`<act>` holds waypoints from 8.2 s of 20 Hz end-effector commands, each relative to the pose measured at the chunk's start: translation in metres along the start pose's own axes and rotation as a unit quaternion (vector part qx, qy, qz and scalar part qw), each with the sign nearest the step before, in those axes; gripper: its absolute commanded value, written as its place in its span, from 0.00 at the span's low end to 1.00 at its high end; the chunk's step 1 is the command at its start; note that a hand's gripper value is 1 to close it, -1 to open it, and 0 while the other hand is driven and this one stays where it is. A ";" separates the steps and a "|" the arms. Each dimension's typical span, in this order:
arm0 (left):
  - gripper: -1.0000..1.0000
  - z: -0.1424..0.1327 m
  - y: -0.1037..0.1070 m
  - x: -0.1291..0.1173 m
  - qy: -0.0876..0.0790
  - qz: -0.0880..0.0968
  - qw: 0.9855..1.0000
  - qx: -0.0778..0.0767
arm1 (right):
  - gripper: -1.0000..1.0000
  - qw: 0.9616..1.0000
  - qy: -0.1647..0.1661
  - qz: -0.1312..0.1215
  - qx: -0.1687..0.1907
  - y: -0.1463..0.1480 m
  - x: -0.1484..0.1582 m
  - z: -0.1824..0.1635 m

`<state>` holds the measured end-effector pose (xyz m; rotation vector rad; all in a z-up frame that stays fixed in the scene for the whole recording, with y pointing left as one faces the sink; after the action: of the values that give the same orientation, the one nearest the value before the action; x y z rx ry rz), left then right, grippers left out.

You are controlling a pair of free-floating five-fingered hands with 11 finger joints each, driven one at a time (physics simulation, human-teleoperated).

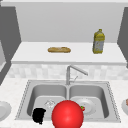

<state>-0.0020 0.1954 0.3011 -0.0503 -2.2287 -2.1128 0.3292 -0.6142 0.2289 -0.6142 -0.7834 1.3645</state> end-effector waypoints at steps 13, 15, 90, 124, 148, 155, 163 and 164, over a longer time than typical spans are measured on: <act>0.50 0.000 0.000 0.000 0.000 0.000 1.000 0.000 | 0.00 0.999 0.050 0.010 -0.010 0.012 0.092 -0.054; 0.50 0.000 0.000 0.000 0.000 0.000 1.000 0.000 | 0.00 0.998 0.055 0.020 -0.009 0.015 0.106 -0.060; 0.50 0.000 0.000 0.000 0.000 0.000 1.000 0.000 | 0.00 0.984 0.133 0.015 -0.120 -0.051 0.372 0.363; 0.50 0.000 0.000 0.000 0.000 0.000 1.000 0.000 | 0.00 0.980 0.147 0.025 -0.134 -0.193 0.468 0.598; 0.50 0.000 0.000 0.000 0.000 0.000 1.000 0.000 | 0.00 0.982 0.130 0.034 -0.133 -0.371 0.501 0.581; 0.50 0.000 0.000 0.000 0.000 0.000 1.000 0.000 | 0.00 0.973 0.130 0.020 -0.188 -0.397 0.504 0.528; 0.50 0.000 0.000 0.000 0.000 0.000 1.000 0.000 | 0.00 0.968 0.113 0.031 -0.221 -0.416 0.505 0.476; 0.50 0.000 0.000 0.000 0.000 0.000 1.000 0.000 | 0.00 0.970 0.106 0.030 -0.218 -0.419 0.505 0.469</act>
<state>-0.0020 0.1954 0.3011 -0.0503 -2.2287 -2.1128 0.2129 -0.1928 0.9196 -1.1281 -0.8669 1.1196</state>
